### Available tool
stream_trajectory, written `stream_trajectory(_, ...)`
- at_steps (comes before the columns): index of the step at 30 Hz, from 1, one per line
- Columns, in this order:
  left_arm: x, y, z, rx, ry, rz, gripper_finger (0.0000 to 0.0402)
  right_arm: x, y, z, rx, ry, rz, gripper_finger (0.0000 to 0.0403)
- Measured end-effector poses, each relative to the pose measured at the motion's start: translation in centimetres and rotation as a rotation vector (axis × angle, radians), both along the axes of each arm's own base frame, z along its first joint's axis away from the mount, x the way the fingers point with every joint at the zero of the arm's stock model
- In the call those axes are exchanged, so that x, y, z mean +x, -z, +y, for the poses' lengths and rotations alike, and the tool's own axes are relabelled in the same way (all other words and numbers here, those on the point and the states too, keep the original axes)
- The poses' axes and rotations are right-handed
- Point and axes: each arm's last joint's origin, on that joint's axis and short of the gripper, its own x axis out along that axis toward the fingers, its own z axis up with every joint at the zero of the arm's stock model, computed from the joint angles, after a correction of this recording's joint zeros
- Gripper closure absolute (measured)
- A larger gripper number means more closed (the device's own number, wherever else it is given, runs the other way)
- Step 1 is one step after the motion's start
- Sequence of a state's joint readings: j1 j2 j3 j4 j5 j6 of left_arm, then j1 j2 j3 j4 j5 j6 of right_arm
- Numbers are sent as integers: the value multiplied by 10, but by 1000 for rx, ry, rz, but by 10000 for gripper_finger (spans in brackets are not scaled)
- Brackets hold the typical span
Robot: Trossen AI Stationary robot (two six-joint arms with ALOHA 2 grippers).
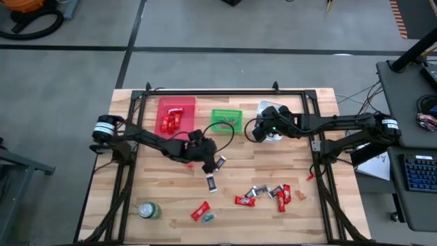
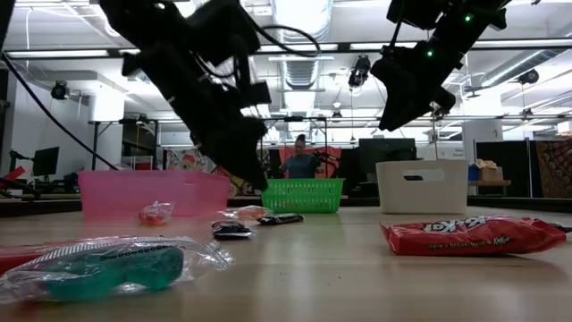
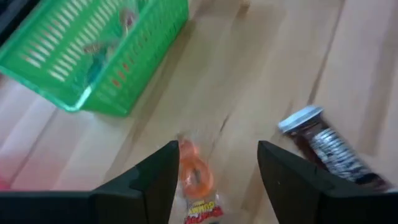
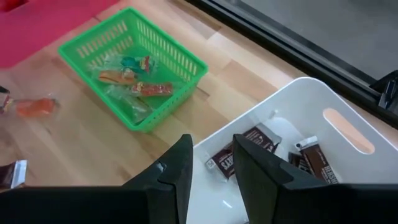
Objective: Sort candy
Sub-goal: Put the orange gummy into the green bin
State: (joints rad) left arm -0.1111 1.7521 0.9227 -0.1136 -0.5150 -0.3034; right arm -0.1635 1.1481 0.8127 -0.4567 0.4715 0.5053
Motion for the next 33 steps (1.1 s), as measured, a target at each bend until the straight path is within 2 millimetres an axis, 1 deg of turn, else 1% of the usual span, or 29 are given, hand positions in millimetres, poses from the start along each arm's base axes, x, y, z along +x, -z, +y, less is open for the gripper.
stream_trajectory(4, 9, 13, 5, 6, -20, 70, 206, 0, 0, 0, 0, -1, 0, 299)
stream_trajectory(6, 13, 16, 7, 7, -28, 86, 211, 0, 0, 0, 1, -2, 1, 300)
stream_trajectory(9, 13, 22, 12, 11, -41, 119, 219, 0, 0, 1, 1, -5, 2, 299)
stream_trajectory(16, 12, 26, 19, 8, -67, 139, 251, 0, 1, 2, 1, -9, 5, 299)
stream_trajectory(19, 12, 27, 19, 8, -67, 141, 282, 0, 2, 2, 2, -9, 6, 303)
stream_trajectory(23, 12, 27, 19, 8, -66, 143, 349, -1, 3, 3, 2, -11, 10, 308)
stream_trajectory(25, 12, 26, 19, -5, -59, 139, 384, -1, 3, 3, 2, -13, 11, 310)
stream_trajectory(26, 12, 25, 19, -17, -54, 135, 392, -1, 3, 3, 1, -14, 12, 310)
stream_trajectory(29, 11, 18, 15, -43, -15, 125, 390, -1, 3, 3, 2, -16, 15, 307)
stream_trajectory(31, 10, 8, 13, -49, 24, 108, 394, -1, 4, 3, 3, -17, 17, 305)
stream_trajectory(33, 9, -6, 11, -59, 71, 74, 399, -1, 4, 3, 3, -17, 17, 305)
